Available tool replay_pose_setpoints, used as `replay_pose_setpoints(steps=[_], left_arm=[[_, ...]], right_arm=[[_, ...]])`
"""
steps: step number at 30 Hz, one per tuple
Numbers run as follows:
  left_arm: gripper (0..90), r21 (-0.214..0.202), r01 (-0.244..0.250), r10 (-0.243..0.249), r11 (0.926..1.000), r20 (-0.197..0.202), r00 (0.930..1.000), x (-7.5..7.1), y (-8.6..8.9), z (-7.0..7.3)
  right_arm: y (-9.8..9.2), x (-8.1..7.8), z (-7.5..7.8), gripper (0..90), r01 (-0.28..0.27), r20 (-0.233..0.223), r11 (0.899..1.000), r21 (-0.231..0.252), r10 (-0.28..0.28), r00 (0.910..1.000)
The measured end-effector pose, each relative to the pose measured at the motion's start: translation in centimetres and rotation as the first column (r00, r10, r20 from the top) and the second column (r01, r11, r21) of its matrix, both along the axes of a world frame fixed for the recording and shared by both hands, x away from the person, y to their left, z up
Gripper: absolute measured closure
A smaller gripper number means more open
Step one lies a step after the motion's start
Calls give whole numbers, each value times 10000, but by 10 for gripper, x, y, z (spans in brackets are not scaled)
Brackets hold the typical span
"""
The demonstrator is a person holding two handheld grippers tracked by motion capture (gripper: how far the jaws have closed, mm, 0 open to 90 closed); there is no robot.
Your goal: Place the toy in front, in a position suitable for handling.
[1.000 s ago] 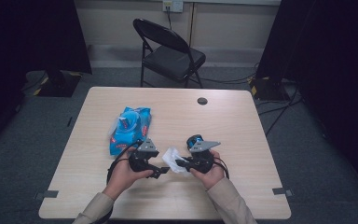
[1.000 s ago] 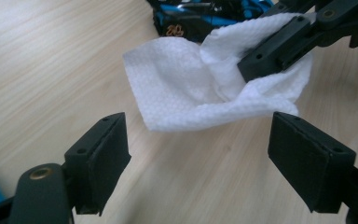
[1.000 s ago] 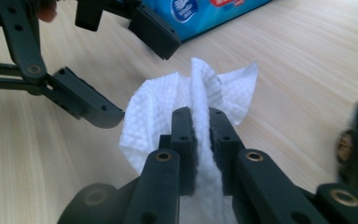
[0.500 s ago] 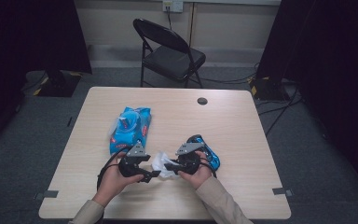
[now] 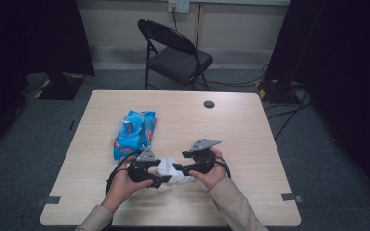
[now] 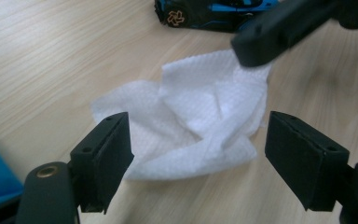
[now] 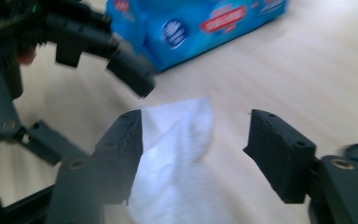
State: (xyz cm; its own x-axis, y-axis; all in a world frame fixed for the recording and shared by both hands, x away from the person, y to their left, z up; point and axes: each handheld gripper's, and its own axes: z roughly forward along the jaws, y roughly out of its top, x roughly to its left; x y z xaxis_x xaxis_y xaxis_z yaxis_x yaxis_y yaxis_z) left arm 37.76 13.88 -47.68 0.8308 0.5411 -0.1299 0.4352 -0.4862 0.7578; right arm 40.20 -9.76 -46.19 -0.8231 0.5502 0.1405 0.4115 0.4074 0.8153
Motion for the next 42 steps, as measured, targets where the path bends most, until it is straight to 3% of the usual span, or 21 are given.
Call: replay_pose_setpoints(steps=[3, 6, 10, 12, 18, 21, 28, 30, 33, 39, 42], left_arm=[[224, -31, 75, -75, 10000, 2, 10000, 2, -6, -1], [224, -86, 155, -155, 9998, -20, 9999, 3, -12, -2], [223, -66, 330, -331, 9994, -54, 9994, 6, -19, -3], [223, -40, 394, -394, 9992, -91, 9992, 7, -21, -4], [222, 0, 324, -324, 9995, -134, 9994, 8, -22, -11], [222, -34, 287, -288, 9996, -209, 9994, 8, -22, -15], [221, 86, 216, -214, 9997, -196, 9996, 8, -17, -16], [221, 28, 186, -186, 9998, -180, 9997, 8, -17, -17], [220, -26, 161, -161, 9999, -232, 9996, 8, -17, -18], [220, 121, 185, -183, 9998, -180, 9997, 7, -15, -19], [220, 97, 168, -167, 9998, -154, 9997, 7, -14, -18]], right_arm=[[-14, 5, 10, 308, 584, 392, 9982, -113, -580, 9976], [-33, 14, 12, 279, 1370, 516, 9905, -82, -1364, 9893], [-54, 25, 6, 257, 2318, 445, 9725, -241, -2306, 9720], [-61, 30, 1, 227, 2715, 517, 9609, -539, -2688, 9618], [-60, 41, -17, 199, 2740, 132, 9550, -1138, -2743, 9616], [-54, 46, -21, 184, 2757, 221, 9499, -1471, -2755, 9611], [-43, 58, -28, 201, 2931, -200, 9372, -1893, -3021, 9531], [-42, 60, -31, 198, 3017, -242, 9294, -2125, -3136, 9492], [-42, 63, -36, 219, 2885, -493, 9335, -2130, -3051, 9510], [-38, 61, -38, 244, 2842, -85, 9266, -2464, -2953, 9554], [-38, 60, -38, 252, 2982, -56, 9224, -2454, -3090, 9510]])
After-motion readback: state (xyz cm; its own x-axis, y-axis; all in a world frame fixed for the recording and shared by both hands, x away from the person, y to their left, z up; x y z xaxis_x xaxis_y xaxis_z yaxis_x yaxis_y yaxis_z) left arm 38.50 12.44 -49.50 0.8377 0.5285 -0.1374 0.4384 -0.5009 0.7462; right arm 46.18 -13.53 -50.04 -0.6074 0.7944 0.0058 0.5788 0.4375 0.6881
